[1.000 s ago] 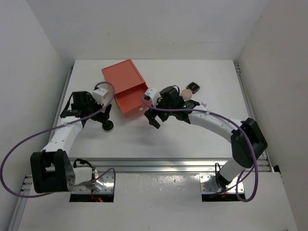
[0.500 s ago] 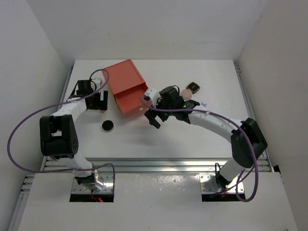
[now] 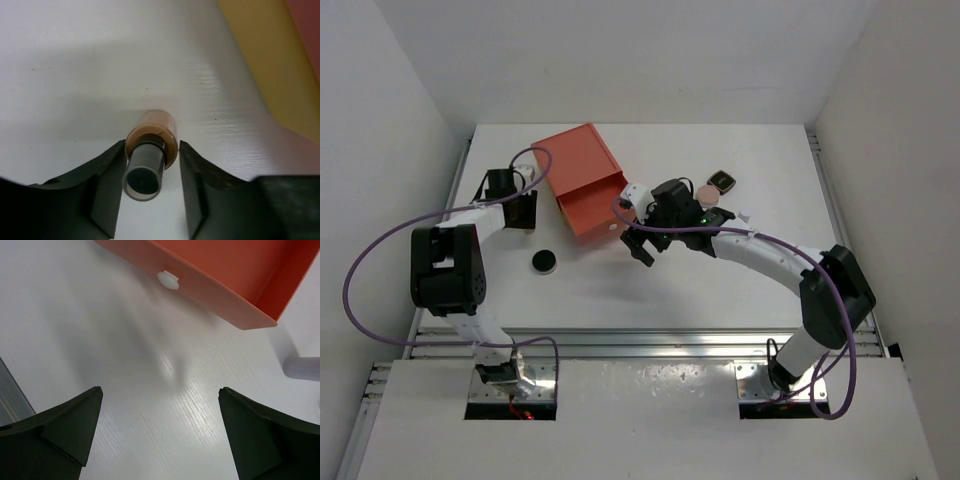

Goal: Organize the makeup

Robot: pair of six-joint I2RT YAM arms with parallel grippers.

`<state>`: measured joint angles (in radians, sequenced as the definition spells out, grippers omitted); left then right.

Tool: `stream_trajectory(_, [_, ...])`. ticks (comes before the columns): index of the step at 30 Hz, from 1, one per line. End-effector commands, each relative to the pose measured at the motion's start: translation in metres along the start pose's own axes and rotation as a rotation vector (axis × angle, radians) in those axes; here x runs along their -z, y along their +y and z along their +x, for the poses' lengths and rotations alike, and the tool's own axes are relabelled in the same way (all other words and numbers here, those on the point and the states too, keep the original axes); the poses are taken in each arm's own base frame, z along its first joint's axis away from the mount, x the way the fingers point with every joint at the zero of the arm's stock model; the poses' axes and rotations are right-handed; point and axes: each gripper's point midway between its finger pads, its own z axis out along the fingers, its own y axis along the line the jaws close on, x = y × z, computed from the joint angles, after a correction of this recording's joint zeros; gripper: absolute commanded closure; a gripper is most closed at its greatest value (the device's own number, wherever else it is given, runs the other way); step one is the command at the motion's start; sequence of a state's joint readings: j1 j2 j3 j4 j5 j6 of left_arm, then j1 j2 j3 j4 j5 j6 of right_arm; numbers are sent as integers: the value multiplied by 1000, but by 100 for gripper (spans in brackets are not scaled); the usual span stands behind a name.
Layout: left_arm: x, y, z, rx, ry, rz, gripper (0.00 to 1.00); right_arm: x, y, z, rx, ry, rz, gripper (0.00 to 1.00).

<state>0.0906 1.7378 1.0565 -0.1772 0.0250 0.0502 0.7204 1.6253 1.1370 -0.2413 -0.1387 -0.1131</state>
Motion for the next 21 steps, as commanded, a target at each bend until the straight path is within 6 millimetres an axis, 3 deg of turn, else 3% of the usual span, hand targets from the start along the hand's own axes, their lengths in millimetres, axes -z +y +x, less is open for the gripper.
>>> stream_trajectory(1, [0,-1,-21,-9,-65,3,51,2,-6,-9,16,-24,22,1])
stream_trajectory(7, [3,-12,-12,-29,-22,71,76,2,-7,-8,17,-15,31,1])
stream_trajectory(13, [47,-12,-55,-162,-125,107,80,2,-9,-10,19,-23,37,1])
stream_trajectory(14, [68,-13,-77,-205,-194,114,80,1,-10,-10,19,-24,39,1])
stream_trajectory(17, [108,-29,-101,-411,-295,218,83,1,-17,-12,7,-24,75,1])
stream_trajectory(18, [130,-38,-106,-507,-343,265,85,2,-22,-12,0,-20,100,1])
stream_trajectory(21, [165,-50,-120,-576,-420,306,92,4,-30,-18,-61,-40,128,1])
